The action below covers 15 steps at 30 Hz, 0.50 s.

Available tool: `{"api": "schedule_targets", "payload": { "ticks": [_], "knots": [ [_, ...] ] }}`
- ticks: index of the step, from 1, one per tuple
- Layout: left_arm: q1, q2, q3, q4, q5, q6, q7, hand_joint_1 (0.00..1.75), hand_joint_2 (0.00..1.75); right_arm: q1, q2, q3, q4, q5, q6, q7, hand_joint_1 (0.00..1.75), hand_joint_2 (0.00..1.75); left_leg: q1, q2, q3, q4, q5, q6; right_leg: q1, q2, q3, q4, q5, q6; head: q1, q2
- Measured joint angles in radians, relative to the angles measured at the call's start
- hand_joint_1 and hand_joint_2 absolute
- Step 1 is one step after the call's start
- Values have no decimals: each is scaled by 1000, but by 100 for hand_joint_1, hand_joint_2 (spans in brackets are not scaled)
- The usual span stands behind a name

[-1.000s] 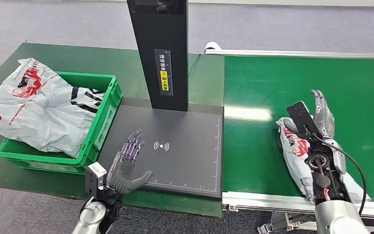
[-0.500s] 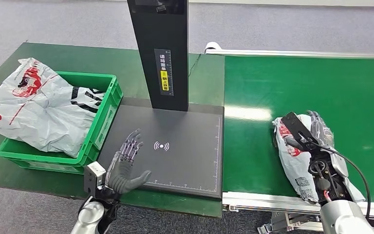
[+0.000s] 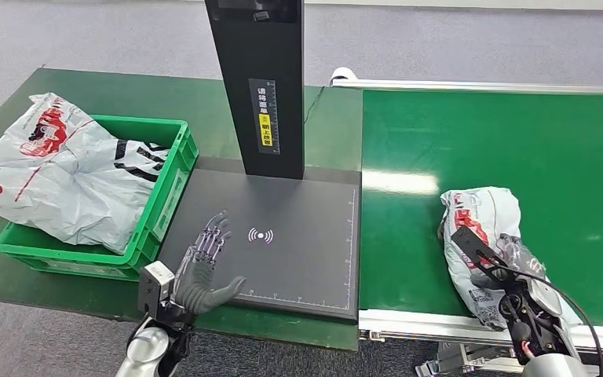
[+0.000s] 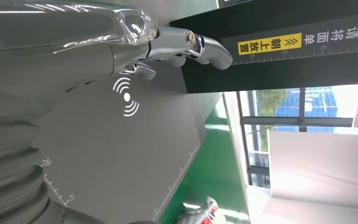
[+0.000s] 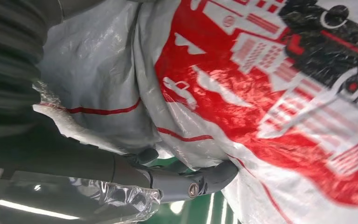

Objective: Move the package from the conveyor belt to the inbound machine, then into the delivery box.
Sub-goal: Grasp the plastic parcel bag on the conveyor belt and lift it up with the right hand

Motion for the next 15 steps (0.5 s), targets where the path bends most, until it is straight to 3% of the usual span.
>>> {"api": "schedule_targets", "payload": {
  "ticks": [6,10,15],
  "knots": [
    [3,-2,0,3,-1,5,0,0,175,-2,-2,11,0,77,43,61,3,175,0,-3,3,0,0,0,0,-5,5,0,-1,1,0,0],
    [3,-2,0,9,0,10,-2,0,175,-4,2,14,0,96,81,40,172,175,0,-5,4,0,1,1,0,-6,7,-1,-1,1,0,0],
    [1,-2,0,17,6,14,-5,0,175,-8,7,15,0,103,109,4,175,175,0,-5,5,0,0,1,0,-6,8,-1,-1,1,0,0]
  ]
}}
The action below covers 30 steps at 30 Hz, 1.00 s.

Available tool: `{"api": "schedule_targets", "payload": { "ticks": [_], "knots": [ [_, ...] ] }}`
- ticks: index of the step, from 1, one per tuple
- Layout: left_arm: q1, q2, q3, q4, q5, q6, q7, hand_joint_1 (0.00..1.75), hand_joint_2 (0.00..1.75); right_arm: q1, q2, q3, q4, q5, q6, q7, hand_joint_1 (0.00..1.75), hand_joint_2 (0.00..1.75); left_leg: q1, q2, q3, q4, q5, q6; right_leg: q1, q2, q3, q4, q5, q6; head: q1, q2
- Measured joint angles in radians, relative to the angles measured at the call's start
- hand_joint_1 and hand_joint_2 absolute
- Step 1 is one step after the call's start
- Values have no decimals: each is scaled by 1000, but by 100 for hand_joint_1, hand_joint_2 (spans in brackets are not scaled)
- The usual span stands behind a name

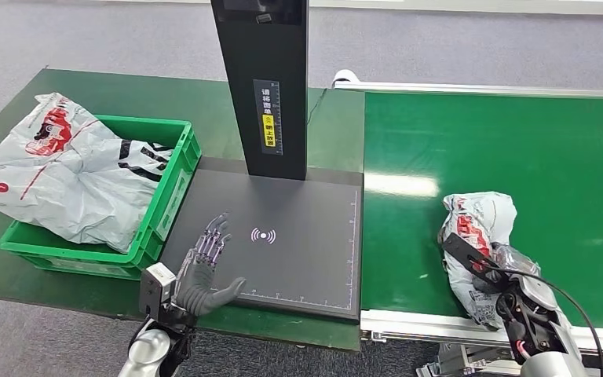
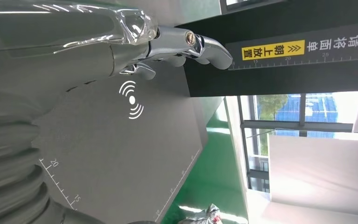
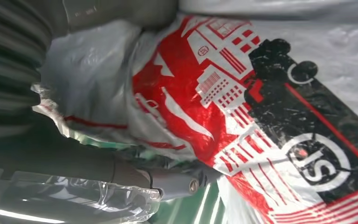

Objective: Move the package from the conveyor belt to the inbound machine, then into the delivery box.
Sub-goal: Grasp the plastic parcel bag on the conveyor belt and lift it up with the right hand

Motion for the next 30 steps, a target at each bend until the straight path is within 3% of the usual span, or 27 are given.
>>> {"api": "schedule_targets", "payload": {
  "ticks": [16,22,30],
  "knots": [
    [1,0,0,6,8,-2,-3,0,175,0,11,2,-12,-10,-10,-53,175,175,0,0,0,0,0,0,0,0,1,0,0,0,0,0],
    [14,4,0,-5,20,-8,1,0,175,15,21,-17,-55,-123,-129,-111,175,175,0,0,-2,0,0,0,0,0,-2,0,0,0,0,0],
    [24,6,0,-17,23,-10,6,0,175,21,30,-25,-99,-139,-137,-103,175,175,0,0,-3,0,0,0,0,0,-2,0,0,0,0,0]
  ]
}}
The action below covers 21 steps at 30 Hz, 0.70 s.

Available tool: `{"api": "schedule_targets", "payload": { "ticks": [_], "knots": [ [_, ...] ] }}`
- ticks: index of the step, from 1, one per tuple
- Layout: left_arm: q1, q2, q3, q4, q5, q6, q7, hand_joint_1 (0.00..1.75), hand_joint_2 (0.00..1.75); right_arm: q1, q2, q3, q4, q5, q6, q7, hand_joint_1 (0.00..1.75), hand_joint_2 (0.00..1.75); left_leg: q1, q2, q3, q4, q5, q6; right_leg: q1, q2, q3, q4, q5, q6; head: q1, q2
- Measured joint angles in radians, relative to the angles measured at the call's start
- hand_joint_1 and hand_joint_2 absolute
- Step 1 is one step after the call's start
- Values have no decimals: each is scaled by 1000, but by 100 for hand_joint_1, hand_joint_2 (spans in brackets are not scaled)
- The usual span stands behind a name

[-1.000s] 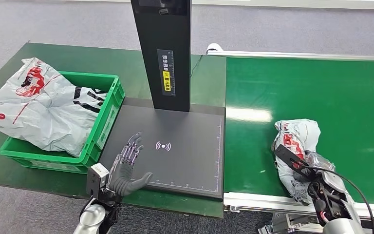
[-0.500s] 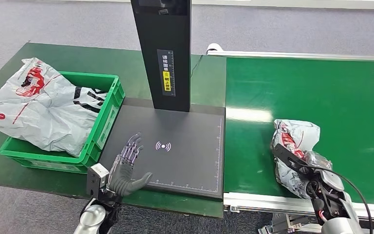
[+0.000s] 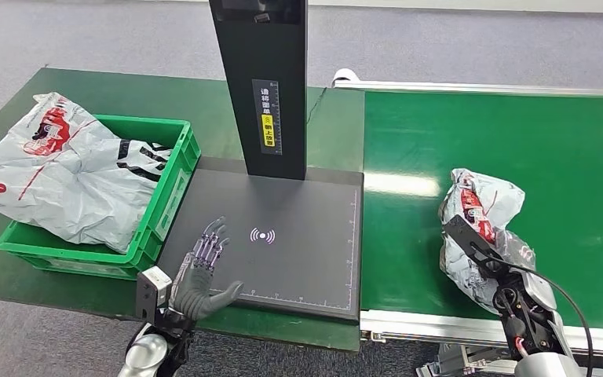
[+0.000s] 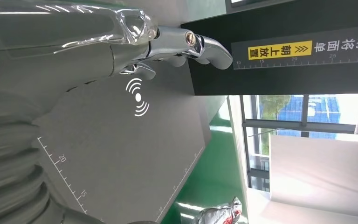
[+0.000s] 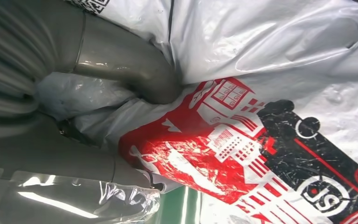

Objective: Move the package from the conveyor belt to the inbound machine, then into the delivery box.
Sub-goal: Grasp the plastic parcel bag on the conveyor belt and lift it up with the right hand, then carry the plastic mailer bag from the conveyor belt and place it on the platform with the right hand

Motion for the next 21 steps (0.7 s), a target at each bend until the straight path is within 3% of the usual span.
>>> {"api": "schedule_targets", "payload": {
  "ticks": [5,15,21],
  "knots": [
    [2,3,0,-3,4,2,0,0,175,11,8,-19,-35,-73,-76,-67,175,175,0,0,0,0,0,0,0,0,0,0,0,0,0,0],
    [17,4,0,-25,22,30,-21,0,175,82,69,-62,-327,-404,-252,-389,175,175,0,0,-1,0,0,0,0,0,-1,0,0,0,0,0],
    [17,3,0,-25,23,32,-27,0,175,119,101,-61,-452,-433,-256,-419,175,175,0,0,-1,0,0,0,0,0,-1,0,0,0,0,0]
  ]
}}
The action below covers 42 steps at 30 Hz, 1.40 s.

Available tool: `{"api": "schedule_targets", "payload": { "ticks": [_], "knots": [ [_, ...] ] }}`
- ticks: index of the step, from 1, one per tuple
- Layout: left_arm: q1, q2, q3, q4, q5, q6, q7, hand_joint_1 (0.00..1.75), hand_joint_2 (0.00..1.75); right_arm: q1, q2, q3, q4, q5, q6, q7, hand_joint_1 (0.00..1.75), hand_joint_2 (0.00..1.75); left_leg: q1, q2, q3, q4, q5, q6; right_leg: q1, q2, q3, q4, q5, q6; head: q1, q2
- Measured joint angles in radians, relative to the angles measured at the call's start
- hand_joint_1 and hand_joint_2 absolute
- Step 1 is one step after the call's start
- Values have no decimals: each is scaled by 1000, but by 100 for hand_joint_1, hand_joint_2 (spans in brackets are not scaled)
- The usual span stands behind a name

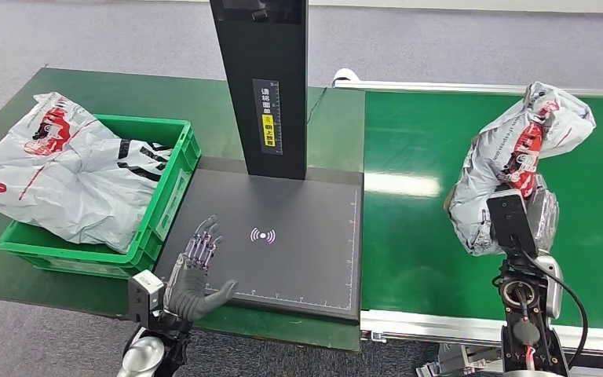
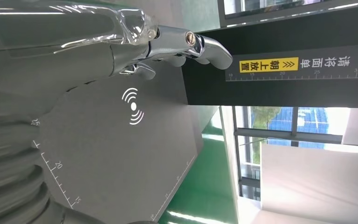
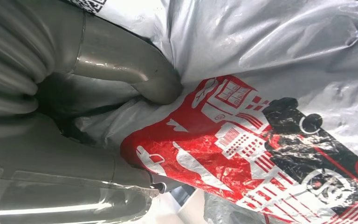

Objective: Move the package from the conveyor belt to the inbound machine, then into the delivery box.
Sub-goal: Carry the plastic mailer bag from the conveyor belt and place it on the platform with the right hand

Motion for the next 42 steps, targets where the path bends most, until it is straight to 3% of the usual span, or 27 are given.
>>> {"api": "schedule_targets", "payload": {
  "ticks": [8,17,22,29,36,42],
  "knots": [
    [0,0,0,0,0,0,-1,0,175,16,12,0,-48,-9,0,-12,175,175,0,0,0,0,0,0,0,0,0,0,0,0,0,0],
    [-19,-14,0,4,-20,-16,-20,0,175,49,52,80,-204,43,-60,-159,175,175,0,1,0,0,0,0,0,0,0,0,0,0,0,0],
    [-63,-21,0,25,-23,-28,-30,0,175,42,55,242,-294,158,-31,-207,175,175,0,1,0,0,0,0,0,0,0,0,0,0,0,0],
    [-133,-13,0,107,-6,-49,-95,0,175,-53,25,567,-288,396,-17,-250,175,175,0,2,1,0,1,0,0,1,0,1,0,0,0,0],
    [-166,-2,0,169,6,-38,-122,0,175,-188,14,788,-197,387,28,-249,175,175,0,3,0,0,1,0,0,1,0,1,0,0,0,0],
    [-175,4,0,193,21,-35,-127,0,175,-310,20,956,-27,409,180,-165,175,175,0,2,0,0,1,0,0,1,0,1,0,0,0,0]
  ]
}}
